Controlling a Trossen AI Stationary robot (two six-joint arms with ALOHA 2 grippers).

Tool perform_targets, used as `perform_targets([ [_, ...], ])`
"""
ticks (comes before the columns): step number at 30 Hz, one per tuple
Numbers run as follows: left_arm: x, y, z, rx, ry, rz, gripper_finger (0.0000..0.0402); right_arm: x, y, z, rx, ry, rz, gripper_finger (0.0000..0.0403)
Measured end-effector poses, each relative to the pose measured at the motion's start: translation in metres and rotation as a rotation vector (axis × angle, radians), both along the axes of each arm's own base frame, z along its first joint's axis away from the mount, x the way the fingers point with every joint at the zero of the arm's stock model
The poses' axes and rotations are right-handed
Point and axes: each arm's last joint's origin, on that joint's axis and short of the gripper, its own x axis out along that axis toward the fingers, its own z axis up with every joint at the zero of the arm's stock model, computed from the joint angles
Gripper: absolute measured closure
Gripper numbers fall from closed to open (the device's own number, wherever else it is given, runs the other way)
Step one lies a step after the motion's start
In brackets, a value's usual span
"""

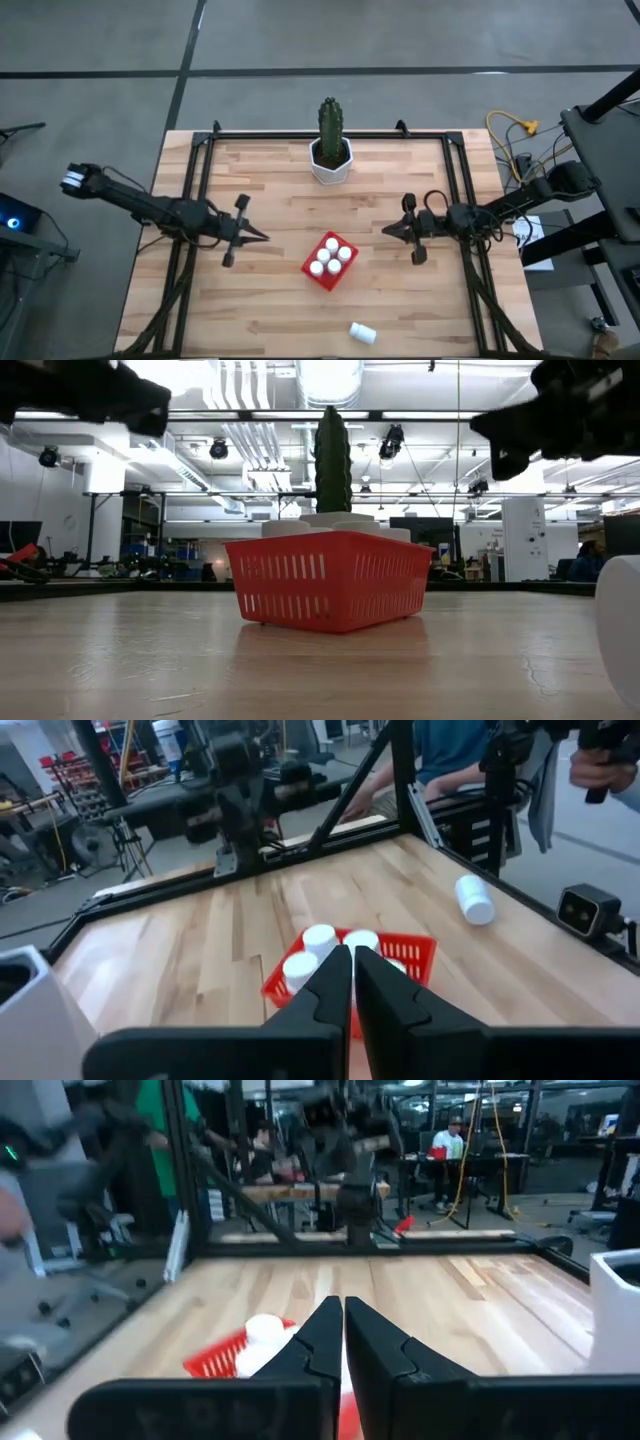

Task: Pick and place pill bottles into a basket
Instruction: Put the white pill bottle into the red bin

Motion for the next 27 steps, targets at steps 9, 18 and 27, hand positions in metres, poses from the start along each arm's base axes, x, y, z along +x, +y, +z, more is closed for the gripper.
perform_targets([
  [9,-0.017,0.005,-0.024,-0.009,-0.003,0.001,0.0402,0.026,0.025,0.049,0.03,0.016,0.211,0.0394],
  [18,-0.016,0.005,-0.031,0.014,0.048,0.0,0.0402,0.036,0.076,0.102,0.011,0.267,0.055,0.0394],
  [27,-0.017,0.005,-0.033,0.029,0.066,-0.001,0.0402,0.056,0.137,0.133,0.228,0.362,0.125,0.0394],
])
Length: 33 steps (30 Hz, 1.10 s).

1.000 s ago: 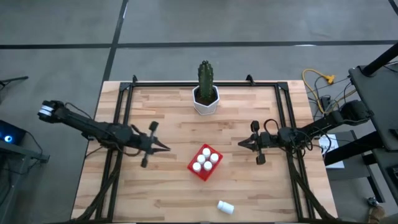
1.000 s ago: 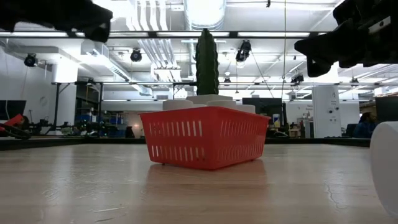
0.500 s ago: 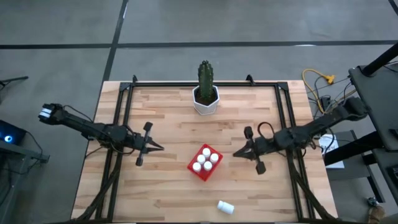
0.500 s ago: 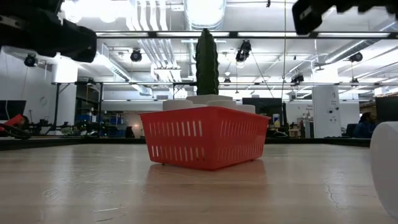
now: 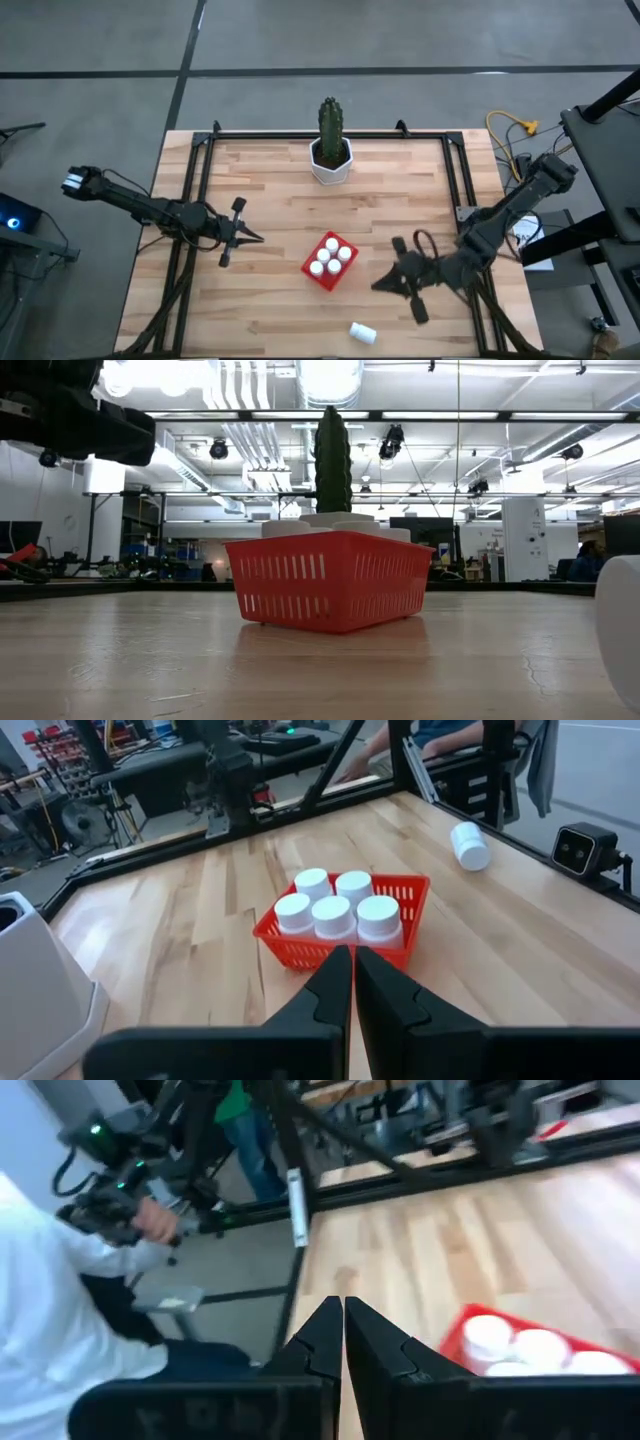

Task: Pick and place pill bottles into a basket
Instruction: Put the white pill bottle into the red bin

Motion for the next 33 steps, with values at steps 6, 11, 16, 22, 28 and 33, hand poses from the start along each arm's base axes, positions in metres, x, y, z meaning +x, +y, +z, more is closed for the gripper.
perform_targets([
  [6,-0.001,0.0,-0.001,-0.003,0.009,0.001,0.0402,0.026,0.039,0.006,-0.043,0.165,-0.007,0.0394],
  [11,-0.001,0.0,-0.001,-0.003,0.011,0.001,0.0402,0.052,0.06,-0.002,-0.053,0.379,-0.133,0.0388],
  [16,-0.001,0.0,-0.001,-0.003,0.015,0.001,0.0402,0.072,0.082,-0.001,0.021,0.523,-0.203,0.0352],
  [22,-0.001,0.0,-0.002,-0.002,0.019,0.001,0.0402,0.088,0.1,0.005,0.05,0.593,-0.242,0.027],
  [28,-0.001,0.0,-0.002,0.0,0.022,0.001,0.0402,0.096,0.11,-0.001,0.109,0.74,-0.36,0.0185],
  [33,-0.001,0.0,-0.002,0.0,0.021,0.001,0.0402,0.108,0.123,-0.015,0.17,0.817,-0.387,0.0134],
])
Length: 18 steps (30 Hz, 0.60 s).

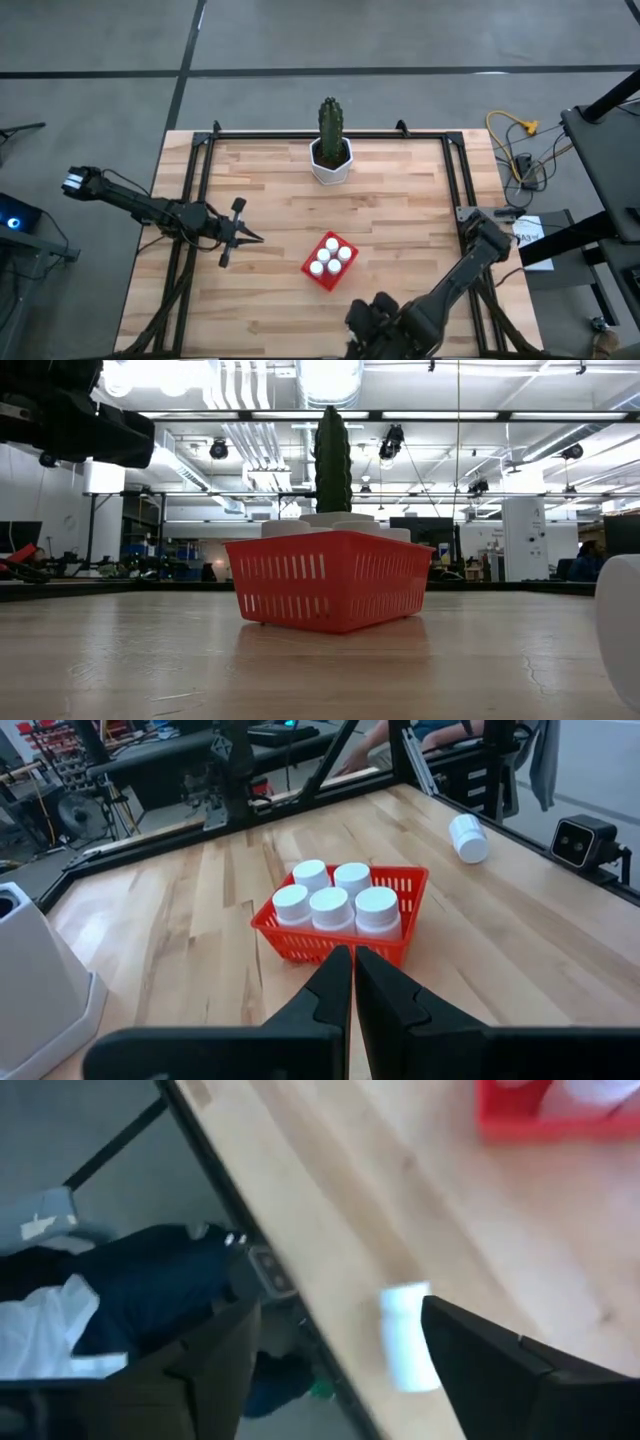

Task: Pick and place pill bottles into a basket
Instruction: Put the white pill bottle into the red bin

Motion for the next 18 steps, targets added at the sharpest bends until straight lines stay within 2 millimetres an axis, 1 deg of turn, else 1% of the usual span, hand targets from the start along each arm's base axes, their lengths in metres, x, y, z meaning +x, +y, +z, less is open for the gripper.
perform_targets([
  [3,0.0,0.0,0.0,0.005,0.004,-0.001,0.0402,0.006,0.008,-0.011,0.047,0.053,-0.005,0.0118],
  [7,0.0,0.0,-0.001,0.01,0.006,-0.003,0.0402,0.01,0.014,-0.024,0.075,0.125,0.008,0.0113],
  [14,0.0,0.0,-0.001,0.01,0.009,-0.005,0.0402,0.011,0.018,-0.036,0.088,0.178,0.03,0.0117],
  [18,0.0,0.0,-0.001,0.011,0.013,-0.005,0.0402,0.009,0.017,-0.038,0.077,0.211,0.031,0.0118],
])
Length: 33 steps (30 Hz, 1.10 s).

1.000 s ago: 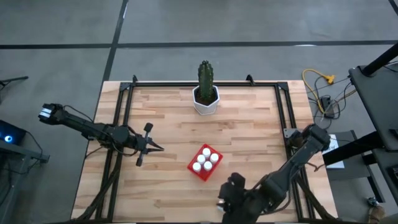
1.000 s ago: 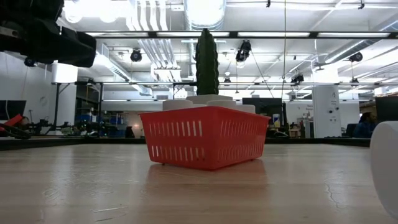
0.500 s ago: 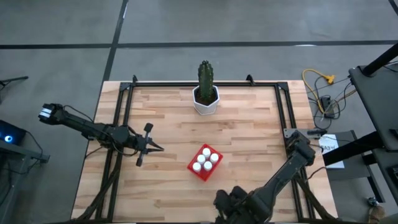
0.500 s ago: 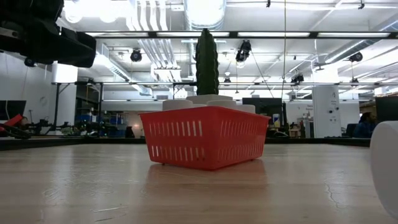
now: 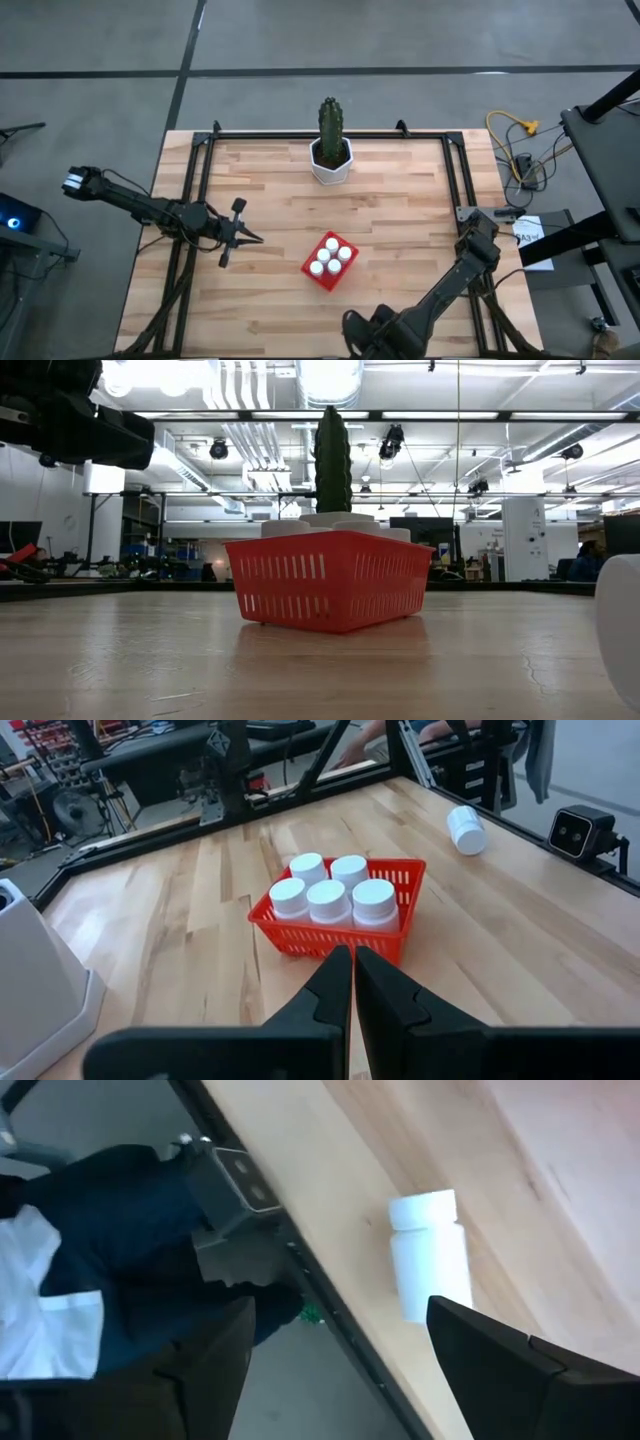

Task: Pick and place pill bottles into a basket
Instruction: Put the white pill bottle into the red bin

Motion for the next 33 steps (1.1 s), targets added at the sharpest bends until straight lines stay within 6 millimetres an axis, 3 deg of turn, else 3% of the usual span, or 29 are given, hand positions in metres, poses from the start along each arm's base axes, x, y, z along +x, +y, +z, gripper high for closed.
perform_targets([
  [9,0.0,0.0,0.0,0.0,0.002,0.0,0.0402,-0.007,-0.005,-0.008,-0.063,0.081,0.014,0.0131],
  [33,0.0,0.0,0.0,-0.006,0.003,0.001,0.0402,-0.013,-0.01,-0.058,-0.086,0.18,0.073,0.0136],
])
